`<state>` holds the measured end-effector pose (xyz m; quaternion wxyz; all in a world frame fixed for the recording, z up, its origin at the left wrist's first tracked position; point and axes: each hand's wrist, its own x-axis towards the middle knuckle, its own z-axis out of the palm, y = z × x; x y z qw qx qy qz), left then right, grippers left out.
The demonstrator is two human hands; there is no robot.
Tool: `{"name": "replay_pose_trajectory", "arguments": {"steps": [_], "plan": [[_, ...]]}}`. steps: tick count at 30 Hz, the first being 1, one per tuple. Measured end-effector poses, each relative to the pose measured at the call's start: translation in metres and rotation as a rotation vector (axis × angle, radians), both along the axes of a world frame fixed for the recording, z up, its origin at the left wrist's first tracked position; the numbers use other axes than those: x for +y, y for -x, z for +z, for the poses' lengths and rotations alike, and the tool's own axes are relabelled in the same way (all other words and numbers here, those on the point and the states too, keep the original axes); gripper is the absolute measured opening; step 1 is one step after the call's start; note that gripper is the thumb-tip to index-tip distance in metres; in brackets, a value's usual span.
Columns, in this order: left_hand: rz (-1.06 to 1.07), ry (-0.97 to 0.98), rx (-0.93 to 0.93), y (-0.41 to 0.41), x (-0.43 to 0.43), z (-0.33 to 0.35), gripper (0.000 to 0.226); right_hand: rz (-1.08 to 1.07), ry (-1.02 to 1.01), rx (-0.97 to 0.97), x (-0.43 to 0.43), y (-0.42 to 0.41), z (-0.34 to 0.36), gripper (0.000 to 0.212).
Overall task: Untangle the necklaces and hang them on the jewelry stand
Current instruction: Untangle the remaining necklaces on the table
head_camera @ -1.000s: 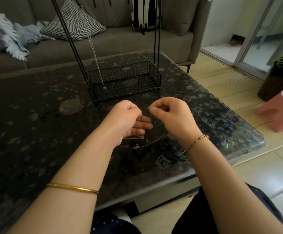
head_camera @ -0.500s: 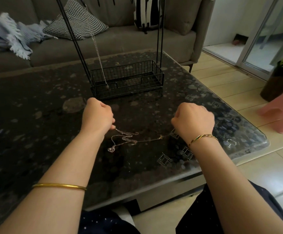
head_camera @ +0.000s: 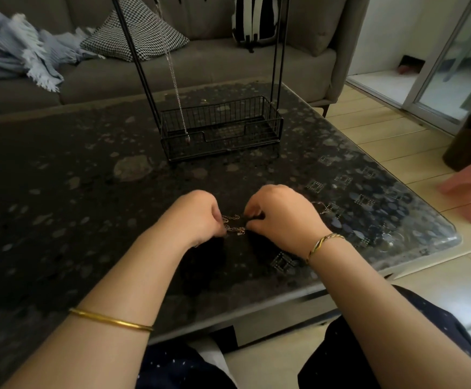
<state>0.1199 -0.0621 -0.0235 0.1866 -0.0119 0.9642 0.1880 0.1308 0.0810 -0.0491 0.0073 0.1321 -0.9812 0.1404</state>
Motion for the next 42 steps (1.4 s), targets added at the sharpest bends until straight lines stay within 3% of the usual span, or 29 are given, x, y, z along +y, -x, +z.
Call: {"name": "replay_pose_trajectory", "arguments": {"steps": [7, 12, 14, 18, 23, 28, 33, 42], "plan": [[-0.058, 0.129, -0.05, 0.005, 0.0, -0.013, 0.021, 0.042, -0.199, 0.076, -0.015, 0.002, -0.009, 0.018], [-0.105, 0.139, -0.031, 0.007, -0.005, -0.021, 0.012, 0.053, -0.222, 0.021, -0.015, 0.001, -0.013, 0.026], [-0.087, 0.107, -0.007, 0.007, -0.008, -0.022, 0.02, 0.026, -0.064, -0.015, -0.011, 0.001, -0.013, 0.02], [-0.007, -0.063, 0.088, 0.007, -0.012, -0.017, 0.027, -0.038, 0.444, -0.154, 0.001, 0.004, -0.003, 0.01], [-0.012, -0.383, 0.093, 0.005, -0.01, -0.019, 0.02, -0.058, 0.94, -0.37, 0.004, 0.003, 0.004, 0.024], [-0.049, -0.537, 0.031, 0.004, 0.0, -0.023, 0.019, -0.063, 1.099, -0.421, 0.002, 0.002, 0.004, 0.024], [-0.035, -0.492, 0.028, 0.002, 0.001, -0.021, 0.011, -0.119, 1.173, -0.459, 0.009, 0.007, 0.006, 0.023], [0.136, -0.548, 0.169, 0.003, -0.013, -0.006, 0.009, -0.215, 0.941, -0.417, 0.019, 0.009, 0.002, 0.018]]}}
